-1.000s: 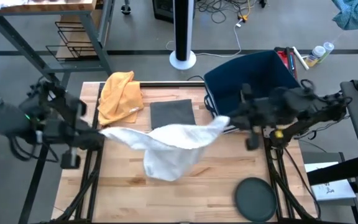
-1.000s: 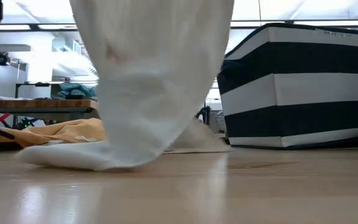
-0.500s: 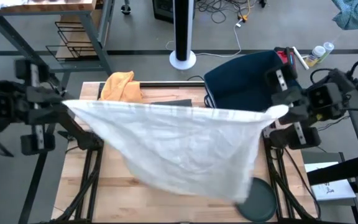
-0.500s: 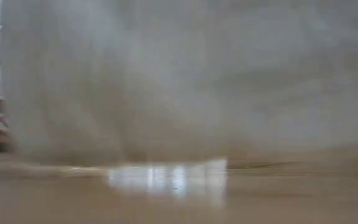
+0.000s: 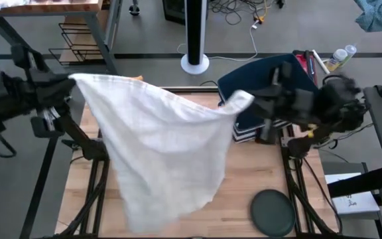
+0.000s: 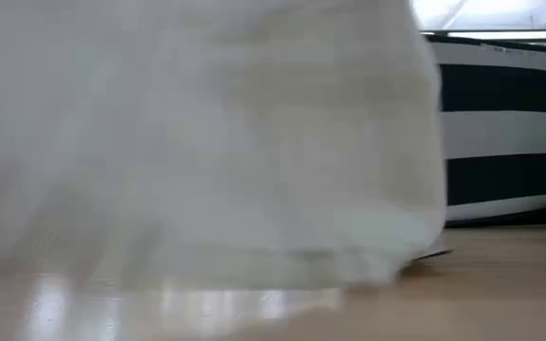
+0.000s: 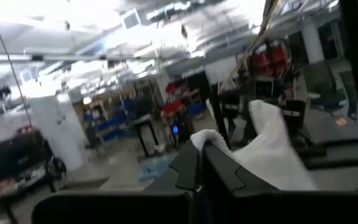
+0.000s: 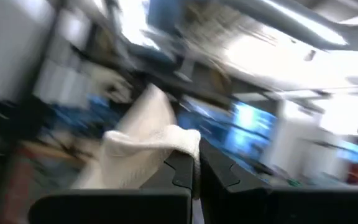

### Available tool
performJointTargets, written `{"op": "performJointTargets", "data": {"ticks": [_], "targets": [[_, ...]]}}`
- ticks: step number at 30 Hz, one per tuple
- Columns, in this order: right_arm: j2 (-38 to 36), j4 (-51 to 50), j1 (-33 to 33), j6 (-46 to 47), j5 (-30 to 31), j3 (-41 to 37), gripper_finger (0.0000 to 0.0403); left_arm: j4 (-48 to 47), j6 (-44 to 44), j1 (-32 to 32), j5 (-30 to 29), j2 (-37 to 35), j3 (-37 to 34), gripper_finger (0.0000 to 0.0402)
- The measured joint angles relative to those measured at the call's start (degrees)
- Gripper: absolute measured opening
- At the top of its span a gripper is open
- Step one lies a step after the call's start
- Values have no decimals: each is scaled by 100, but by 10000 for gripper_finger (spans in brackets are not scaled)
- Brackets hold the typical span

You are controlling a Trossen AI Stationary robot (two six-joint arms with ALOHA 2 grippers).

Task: Fold kitchen towel into neat rectangle
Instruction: Fold the white patterned towel

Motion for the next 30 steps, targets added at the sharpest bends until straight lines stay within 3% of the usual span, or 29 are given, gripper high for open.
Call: {"op": "performJointTargets", "data": {"ticks": [5,9,13,18,21,26,30], "targets": [[210,2,-438,-400,714,-16,0,-1423,-1617,259,-229,-552,-582,0],[357,-91,-862,-424,790,-78,0,-2468,-2896,374,-271,-1057,-1075,0],[576,-293,-1296,-422,790,-156,0,-2601,-3230,374,-326,-1379,-1582,0],[836,-131,-1507,-60,682,-160,0,-2118,-3397,374,-165,-1484,-1843,0],[832,-109,-1275,484,-129,-63,0,-1876,-3754,368,736,-1420,-1848,0],[698,-120,-604,1138,-1667,16,0,-2123,-4400,354,3007,-1151,-1887,0],[636,130,-54,1121,-3656,173,0,-1973,-3994,352,3624,-689,-1780,0]]}}
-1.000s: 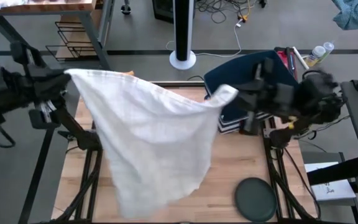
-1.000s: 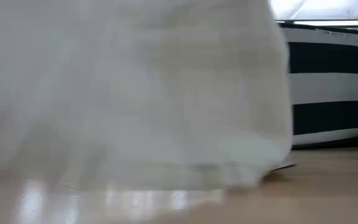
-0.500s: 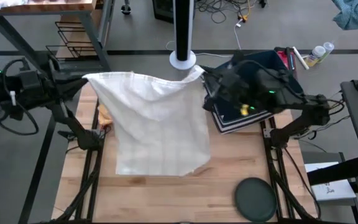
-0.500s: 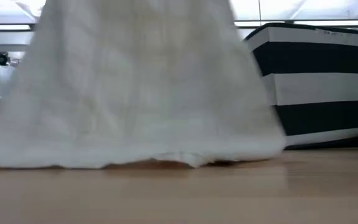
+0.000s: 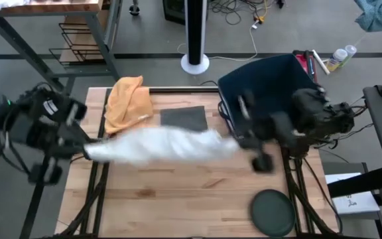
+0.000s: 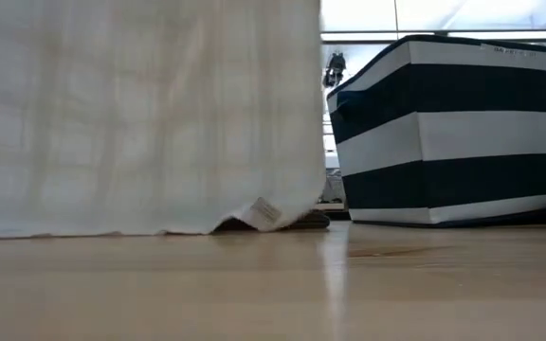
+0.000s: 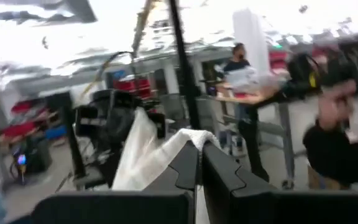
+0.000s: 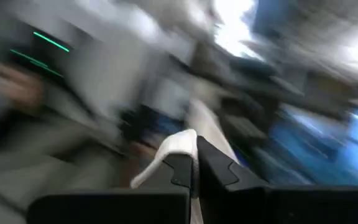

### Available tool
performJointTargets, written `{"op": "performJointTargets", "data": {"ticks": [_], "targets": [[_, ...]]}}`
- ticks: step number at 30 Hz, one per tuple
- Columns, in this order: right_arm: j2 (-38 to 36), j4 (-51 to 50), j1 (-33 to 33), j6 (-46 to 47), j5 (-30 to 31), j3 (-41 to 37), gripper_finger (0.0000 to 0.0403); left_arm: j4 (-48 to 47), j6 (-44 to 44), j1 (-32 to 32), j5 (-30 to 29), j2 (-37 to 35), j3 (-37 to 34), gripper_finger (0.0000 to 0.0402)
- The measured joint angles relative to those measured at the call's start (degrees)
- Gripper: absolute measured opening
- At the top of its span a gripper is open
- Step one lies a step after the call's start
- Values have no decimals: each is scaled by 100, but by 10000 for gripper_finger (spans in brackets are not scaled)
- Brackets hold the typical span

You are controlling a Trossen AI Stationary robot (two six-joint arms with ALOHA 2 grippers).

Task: Fold kitchen towel into neat rectangle
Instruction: Fold the white patterned towel

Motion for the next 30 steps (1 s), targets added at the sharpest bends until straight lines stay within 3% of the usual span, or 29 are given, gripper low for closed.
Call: {"op": "performJointTargets", "data": {"ticks": [3,7,10,13,17,23,27,30], "targets": [[-20,283,433,-349,-690,232,0,7,427,0,53,432,411,2],[17,277,806,-1272,-637,594,0,-6,975,-19,-20,1017,1351,4],[91,298,881,-1527,-357,805,0,-165,1433,-90,-552,1373,2162,1],[125,266,877,-1597,342,895,0,-391,1719,-127,-1226,1566,2901,1],[127,129,805,-1797,1661,866,0,-72,2060,-144,-2149,1211,2620,1],[168,-281,437,-2204,3613,819,0,-228,1689,-144,-3439,597,2255,0],[163,-695,-44,-2104,4311,808,0,-724,943,-140,-4481,240,1830,0],[165,-1055,-449,-1886,4402,775,0,-1525,-106,-140,-4798,-34,1454,0]]}}
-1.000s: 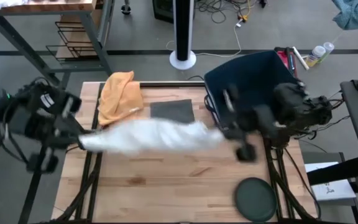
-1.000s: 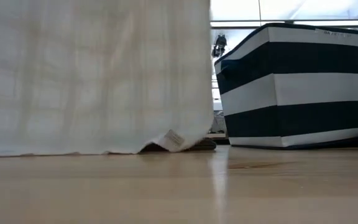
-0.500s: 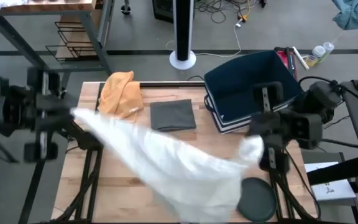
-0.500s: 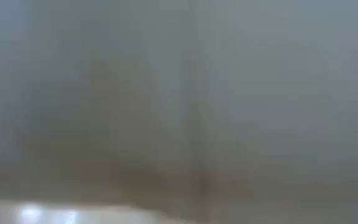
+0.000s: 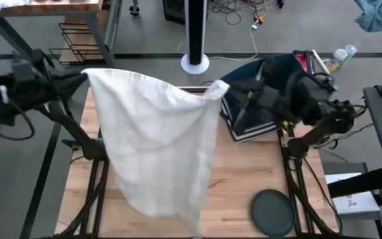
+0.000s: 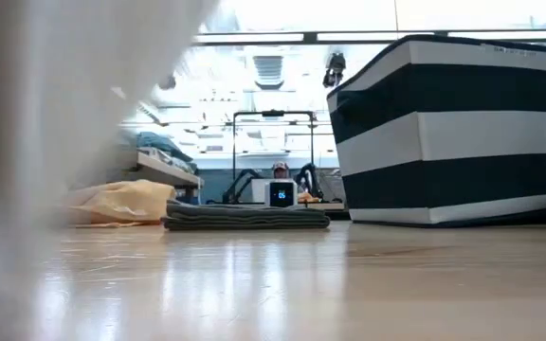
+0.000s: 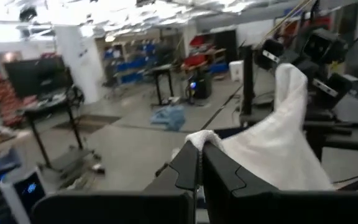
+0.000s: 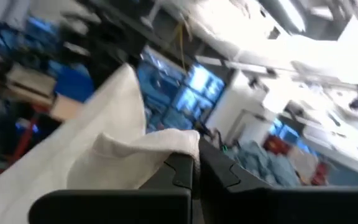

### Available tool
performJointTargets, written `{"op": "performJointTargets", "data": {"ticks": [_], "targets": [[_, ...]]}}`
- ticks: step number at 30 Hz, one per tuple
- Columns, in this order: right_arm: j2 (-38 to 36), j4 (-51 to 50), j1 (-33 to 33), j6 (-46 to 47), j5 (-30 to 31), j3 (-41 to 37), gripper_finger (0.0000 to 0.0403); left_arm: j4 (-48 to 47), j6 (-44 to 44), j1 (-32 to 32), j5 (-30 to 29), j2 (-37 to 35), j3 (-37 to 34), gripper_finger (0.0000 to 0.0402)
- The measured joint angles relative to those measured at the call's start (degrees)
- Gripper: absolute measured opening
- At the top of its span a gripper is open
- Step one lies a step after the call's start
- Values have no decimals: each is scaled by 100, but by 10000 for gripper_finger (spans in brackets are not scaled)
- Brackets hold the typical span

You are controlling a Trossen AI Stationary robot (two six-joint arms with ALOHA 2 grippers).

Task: Fold kitchen towel into neat rectangle
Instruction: Fold the white patterned towel

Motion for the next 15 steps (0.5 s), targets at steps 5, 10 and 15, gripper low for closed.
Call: {"op": "performJointTargets", "data": {"ticks": [5,10,15], "targets": [[-2,-159,-537,335,7,-221,0,-1223,-1643,0,-49,-394,-577,1],[0,-207,-734,621,-7,-435,0,-1229,-1938,2,15,-655,-947,1],[0,-223,-512,1227,-997,-504,0,-1111,-1768,2,1672,-561,-1122,0]]}}
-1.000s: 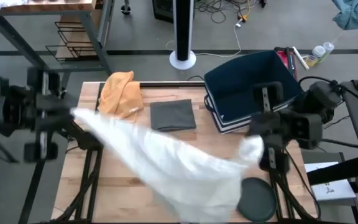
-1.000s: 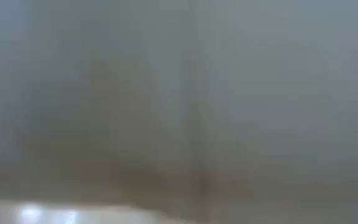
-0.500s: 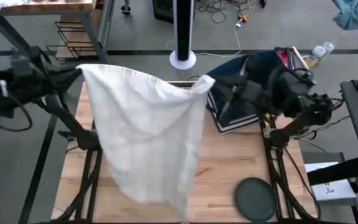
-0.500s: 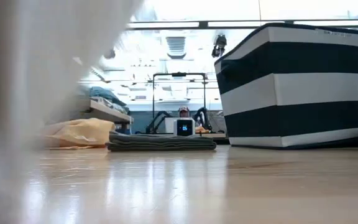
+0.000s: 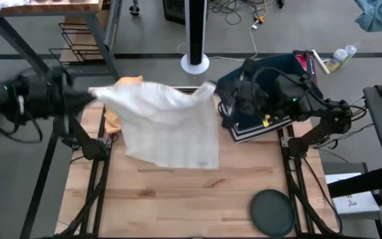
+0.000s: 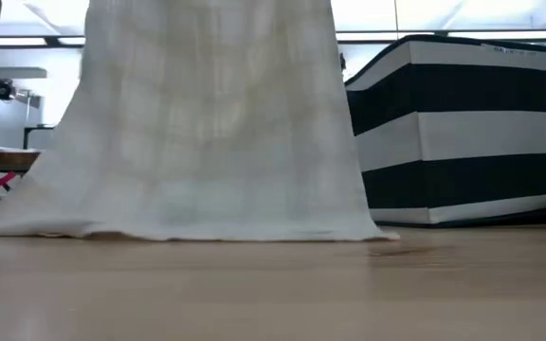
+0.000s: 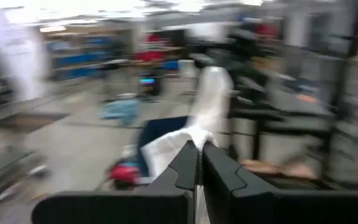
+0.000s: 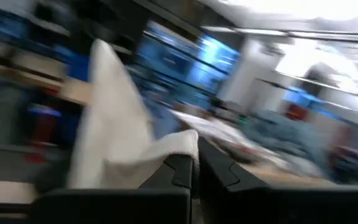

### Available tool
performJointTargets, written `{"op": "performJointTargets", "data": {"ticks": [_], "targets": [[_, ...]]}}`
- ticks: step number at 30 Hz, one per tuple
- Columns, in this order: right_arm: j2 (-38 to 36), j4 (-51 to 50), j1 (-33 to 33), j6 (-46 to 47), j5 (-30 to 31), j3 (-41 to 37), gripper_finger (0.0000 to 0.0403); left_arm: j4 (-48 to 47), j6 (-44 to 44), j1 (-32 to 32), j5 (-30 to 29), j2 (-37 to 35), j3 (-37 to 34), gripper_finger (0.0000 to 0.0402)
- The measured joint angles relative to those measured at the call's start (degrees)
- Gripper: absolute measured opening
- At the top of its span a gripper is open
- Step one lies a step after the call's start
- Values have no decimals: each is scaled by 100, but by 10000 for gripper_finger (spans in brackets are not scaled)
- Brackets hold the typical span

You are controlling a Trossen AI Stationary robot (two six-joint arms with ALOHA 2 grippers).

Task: Fold kitchen towel into neat rectangle
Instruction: Fold the white patterned towel

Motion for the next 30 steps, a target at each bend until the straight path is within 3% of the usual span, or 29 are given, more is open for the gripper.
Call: {"op": "performJointTargets", "data": {"ticks": [4,7,10,12,14,17,21,25,30], "targets": [[-2,110,368,344,-1072,91,0,527,648,-25,1109,483,-100,0],[-7,360,658,374,-1839,167,0,927,1294,-234,1528,976,112,0],[-7,694,947,251,-2369,239,0,1001,2060,-585,1405,1440,712,0],[-7,776,1062,149,-2407,352,0,1028,2570,-792,798,1723,1263,0],[-7,770,1108,-36,-2141,476,0,1002,2971,-975,170,1956,1829,0],[-9,686,1101,-256,-1553,627,0,943,3268,-1152,-322,2123,2553,0],[-11,564,1019,-501,-925,820,0,1513,3740,-1203,-1078,1698,2283,0],[-20,548,896,-687,-315,902,0,1415,3414,-1204,-1260,1252,2076,0],[-22,184,508,-1068,1085,879,0,1278,3272,-1199,-1380,912,1848,0]]}}
